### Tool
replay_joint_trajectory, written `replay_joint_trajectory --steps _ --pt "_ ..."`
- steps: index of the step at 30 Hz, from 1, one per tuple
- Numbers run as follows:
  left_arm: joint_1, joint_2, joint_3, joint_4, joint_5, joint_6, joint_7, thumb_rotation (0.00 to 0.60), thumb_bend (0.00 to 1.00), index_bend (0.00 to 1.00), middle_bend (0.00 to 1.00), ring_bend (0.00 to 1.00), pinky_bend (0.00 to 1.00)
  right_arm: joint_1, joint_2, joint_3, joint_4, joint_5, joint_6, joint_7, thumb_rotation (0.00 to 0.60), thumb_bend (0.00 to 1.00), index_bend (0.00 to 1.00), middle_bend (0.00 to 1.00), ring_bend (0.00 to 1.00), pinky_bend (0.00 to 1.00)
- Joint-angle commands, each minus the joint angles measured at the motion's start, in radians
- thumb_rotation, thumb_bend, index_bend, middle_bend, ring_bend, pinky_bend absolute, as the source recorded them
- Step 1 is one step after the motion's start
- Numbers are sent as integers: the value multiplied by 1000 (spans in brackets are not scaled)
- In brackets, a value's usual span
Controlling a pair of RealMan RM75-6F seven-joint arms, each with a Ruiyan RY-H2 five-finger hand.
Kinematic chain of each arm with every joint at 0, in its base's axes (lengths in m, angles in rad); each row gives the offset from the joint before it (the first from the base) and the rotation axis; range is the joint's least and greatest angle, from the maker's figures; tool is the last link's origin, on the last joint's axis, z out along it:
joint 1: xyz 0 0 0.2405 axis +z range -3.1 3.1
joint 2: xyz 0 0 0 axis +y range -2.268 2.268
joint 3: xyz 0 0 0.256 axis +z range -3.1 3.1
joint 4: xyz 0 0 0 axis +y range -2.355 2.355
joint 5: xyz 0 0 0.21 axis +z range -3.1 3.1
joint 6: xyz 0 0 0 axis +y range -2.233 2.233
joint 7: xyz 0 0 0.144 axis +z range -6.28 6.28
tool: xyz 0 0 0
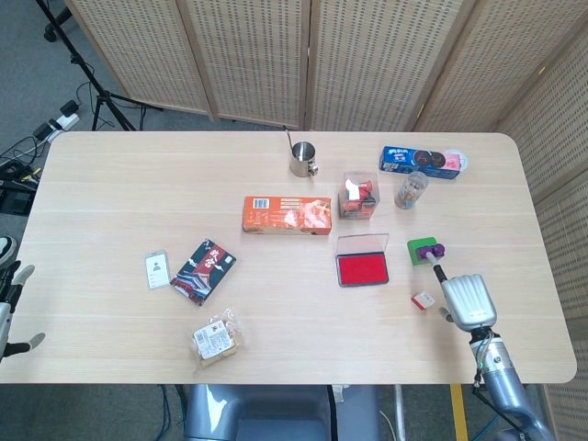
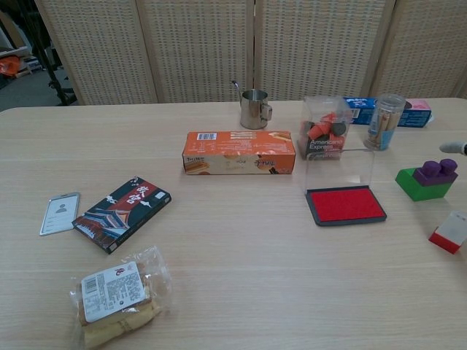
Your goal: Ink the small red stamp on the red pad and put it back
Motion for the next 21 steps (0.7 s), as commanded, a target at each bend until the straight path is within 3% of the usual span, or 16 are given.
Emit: replay_joint_trajectory --steps 1,21 --pt "2 1 1 -1 4 4 -1 600 0 0 0 0 0 0 -9 -5 -2 -4 8 -19 600 0 0 1000 1000 1000" --pt "2 1 1 -2 -2 -2 2 600 0 0 0 0 0 19 -80 6 39 48 -20 -71 600 0 0 1000 1000 1000"
